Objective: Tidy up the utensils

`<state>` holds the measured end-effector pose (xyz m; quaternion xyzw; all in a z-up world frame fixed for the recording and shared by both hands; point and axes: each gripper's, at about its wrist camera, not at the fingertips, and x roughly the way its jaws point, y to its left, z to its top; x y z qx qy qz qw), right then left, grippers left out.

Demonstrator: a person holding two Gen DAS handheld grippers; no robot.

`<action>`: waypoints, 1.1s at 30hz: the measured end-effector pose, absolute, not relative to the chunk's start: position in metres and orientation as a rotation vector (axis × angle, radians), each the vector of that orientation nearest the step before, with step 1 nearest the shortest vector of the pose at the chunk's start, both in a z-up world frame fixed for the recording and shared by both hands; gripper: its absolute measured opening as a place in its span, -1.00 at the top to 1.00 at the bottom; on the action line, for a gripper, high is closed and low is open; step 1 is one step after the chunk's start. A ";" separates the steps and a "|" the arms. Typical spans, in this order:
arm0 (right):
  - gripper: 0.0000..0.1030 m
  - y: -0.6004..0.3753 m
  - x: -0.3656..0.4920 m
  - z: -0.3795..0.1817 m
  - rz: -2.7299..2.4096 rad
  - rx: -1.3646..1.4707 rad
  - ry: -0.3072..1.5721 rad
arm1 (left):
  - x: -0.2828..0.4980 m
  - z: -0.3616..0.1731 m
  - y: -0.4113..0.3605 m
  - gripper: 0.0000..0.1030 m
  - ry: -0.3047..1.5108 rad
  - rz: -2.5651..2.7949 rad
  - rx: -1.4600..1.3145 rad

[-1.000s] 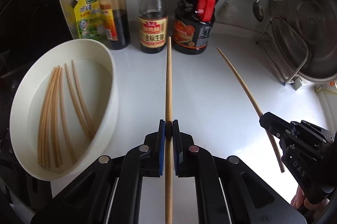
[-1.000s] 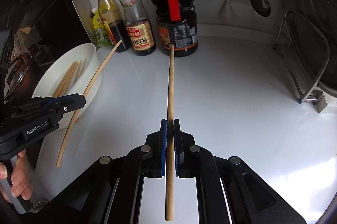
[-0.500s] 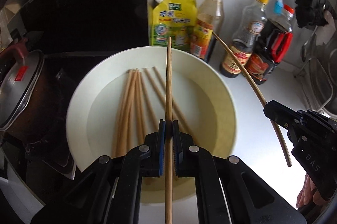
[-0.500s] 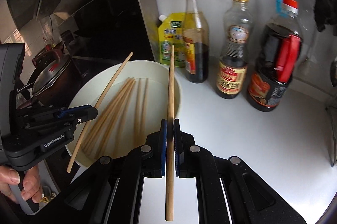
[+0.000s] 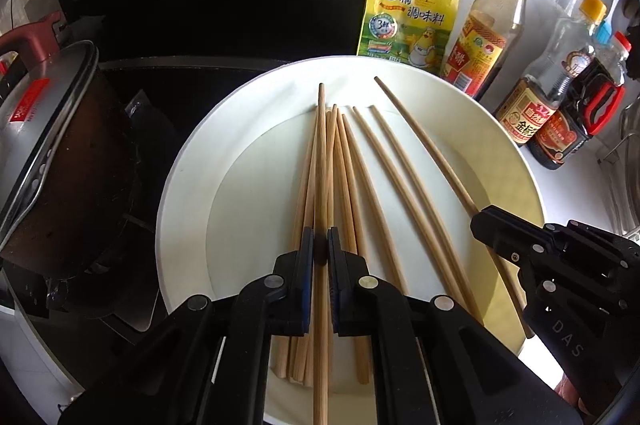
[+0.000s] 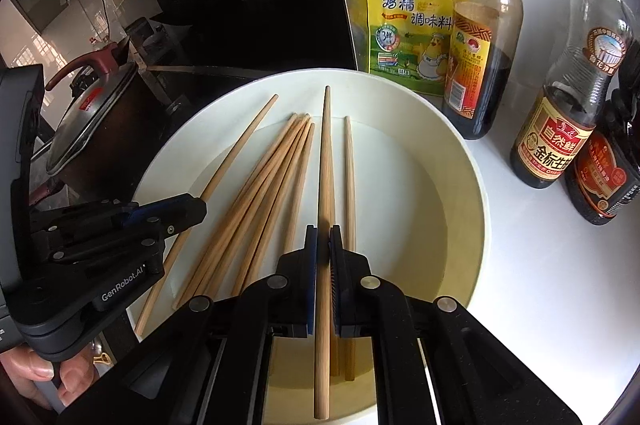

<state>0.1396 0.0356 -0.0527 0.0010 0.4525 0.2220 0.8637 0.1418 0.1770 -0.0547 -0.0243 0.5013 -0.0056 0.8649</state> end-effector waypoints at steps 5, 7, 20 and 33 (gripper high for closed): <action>0.88 0.036 0.148 -0.065 0.450 0.016 0.988 | 0.147 -0.063 0.179 0.86 1.076 -0.001 -0.051; 0.88 0.036 0.150 -0.067 0.444 0.019 0.993 | 0.148 -0.066 0.180 0.85 1.085 0.000 -0.053; 0.86 0.027 0.145 -0.062 0.441 0.058 0.984 | 0.145 -0.056 0.187 -0.19 1.057 0.055 -0.087; 0.52 0.018 0.124 -0.045 0.428 0.049 0.942 | 0.129 -0.040 0.191 -0.40 1.018 0.085 -0.094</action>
